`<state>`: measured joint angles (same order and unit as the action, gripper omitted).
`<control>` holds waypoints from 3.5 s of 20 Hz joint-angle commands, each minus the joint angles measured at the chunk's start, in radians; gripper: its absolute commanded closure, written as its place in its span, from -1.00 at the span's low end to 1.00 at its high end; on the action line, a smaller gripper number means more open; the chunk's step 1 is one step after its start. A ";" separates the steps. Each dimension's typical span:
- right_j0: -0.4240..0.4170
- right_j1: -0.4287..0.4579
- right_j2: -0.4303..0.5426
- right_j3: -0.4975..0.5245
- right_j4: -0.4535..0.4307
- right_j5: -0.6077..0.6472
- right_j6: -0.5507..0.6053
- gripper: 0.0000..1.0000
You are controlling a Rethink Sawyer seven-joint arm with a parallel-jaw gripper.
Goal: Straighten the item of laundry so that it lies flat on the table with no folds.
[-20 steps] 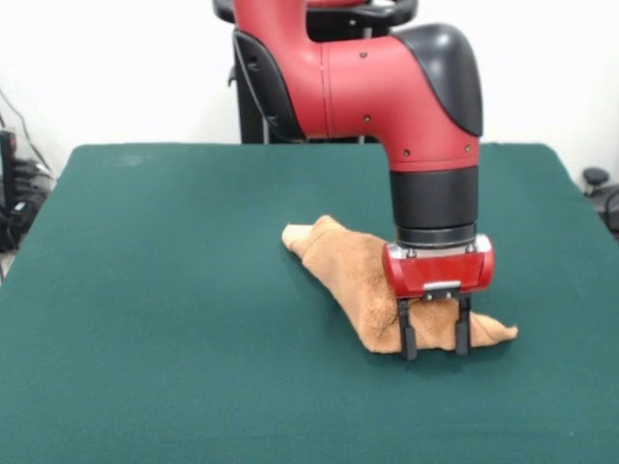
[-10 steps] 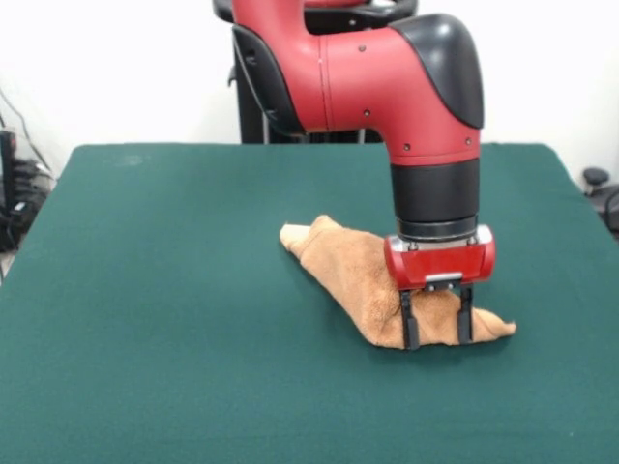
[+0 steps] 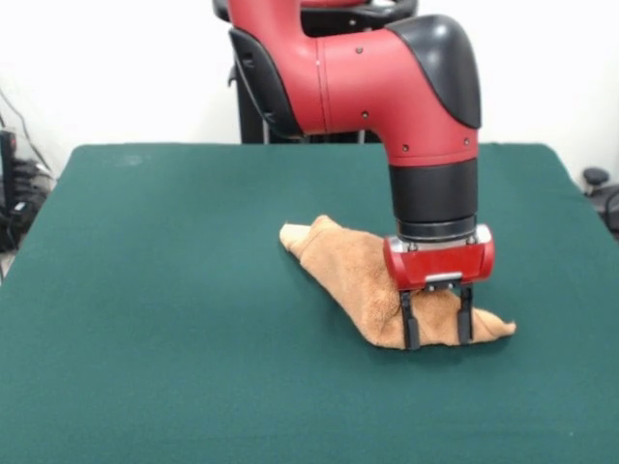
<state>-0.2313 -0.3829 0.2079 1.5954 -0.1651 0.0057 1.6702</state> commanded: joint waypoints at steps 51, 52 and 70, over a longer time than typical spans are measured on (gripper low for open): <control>0.104 -0.215 -0.130 0.435 0.067 0.137 0.243 -1.00; 0.118 -0.204 -0.146 0.410 0.075 0.133 0.246 -1.00; 0.320 -0.061 -0.311 0.280 0.263 0.089 0.278 -1.00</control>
<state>0.0152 -0.5483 -0.0667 2.0025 -0.0039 0.1408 1.6702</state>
